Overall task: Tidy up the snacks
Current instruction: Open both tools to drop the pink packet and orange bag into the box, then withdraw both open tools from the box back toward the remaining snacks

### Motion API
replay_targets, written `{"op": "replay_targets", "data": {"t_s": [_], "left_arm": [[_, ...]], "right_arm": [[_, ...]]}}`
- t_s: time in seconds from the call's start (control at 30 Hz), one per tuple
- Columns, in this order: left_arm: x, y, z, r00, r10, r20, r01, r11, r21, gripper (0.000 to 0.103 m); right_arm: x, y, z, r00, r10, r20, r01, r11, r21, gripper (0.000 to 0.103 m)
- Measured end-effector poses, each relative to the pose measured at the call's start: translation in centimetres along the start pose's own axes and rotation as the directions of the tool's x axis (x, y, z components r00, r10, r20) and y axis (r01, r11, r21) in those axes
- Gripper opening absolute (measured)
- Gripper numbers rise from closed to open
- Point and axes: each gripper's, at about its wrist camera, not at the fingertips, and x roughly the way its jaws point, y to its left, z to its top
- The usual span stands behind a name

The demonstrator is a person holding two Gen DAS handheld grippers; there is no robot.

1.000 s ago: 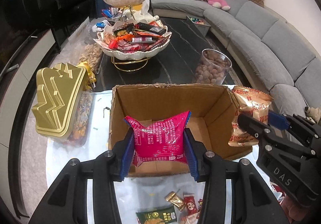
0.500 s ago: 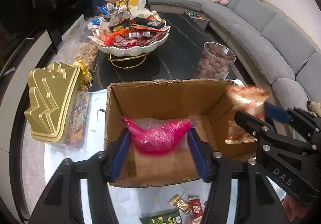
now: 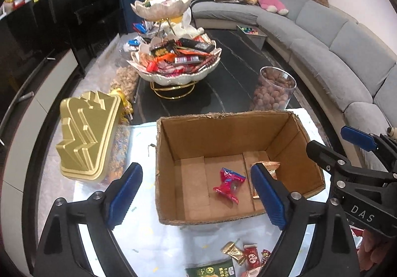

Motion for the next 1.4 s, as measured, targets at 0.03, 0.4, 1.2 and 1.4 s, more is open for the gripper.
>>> {"op": "replay_targets", "data": {"t_s": [0.03, 0.4, 1.2, 1.4], "left_arm": [[-0.2, 0.0, 0.0, 1.000, 0.001, 0.003, -0.001, 1.000, 0.001, 0.090], [-3.2, -0.2, -1.8, 1.000, 0.015, 0.026, -0.015, 1.000, -0.003, 0.091], [-5.9, 0.1, -8.4, 0.999, 0.040, 0.007, -0.040, 0.999, -0.022, 0.091], [-6.4, 0.2, -9.7, 0.999, 0.044, 0.009, -0.044, 0.999, -0.017, 0.091]], "right_arm": [[-0.3, -0.1, -0.1, 1.000, -0.001, 0.004, 0.001, 1.000, 0.005, 0.076], [-3.5, -0.4, -1.6, 0.999, -0.013, 0.033, 0.012, 1.000, 0.026, 0.076], [-6.5, 0.4, -6.8, 1.000, -0.003, 0.022, 0.002, 0.999, 0.036, 0.076], [-6.8, 0.8, -8.3, 1.000, 0.005, 0.016, -0.005, 1.000, 0.030, 0.076]]}}
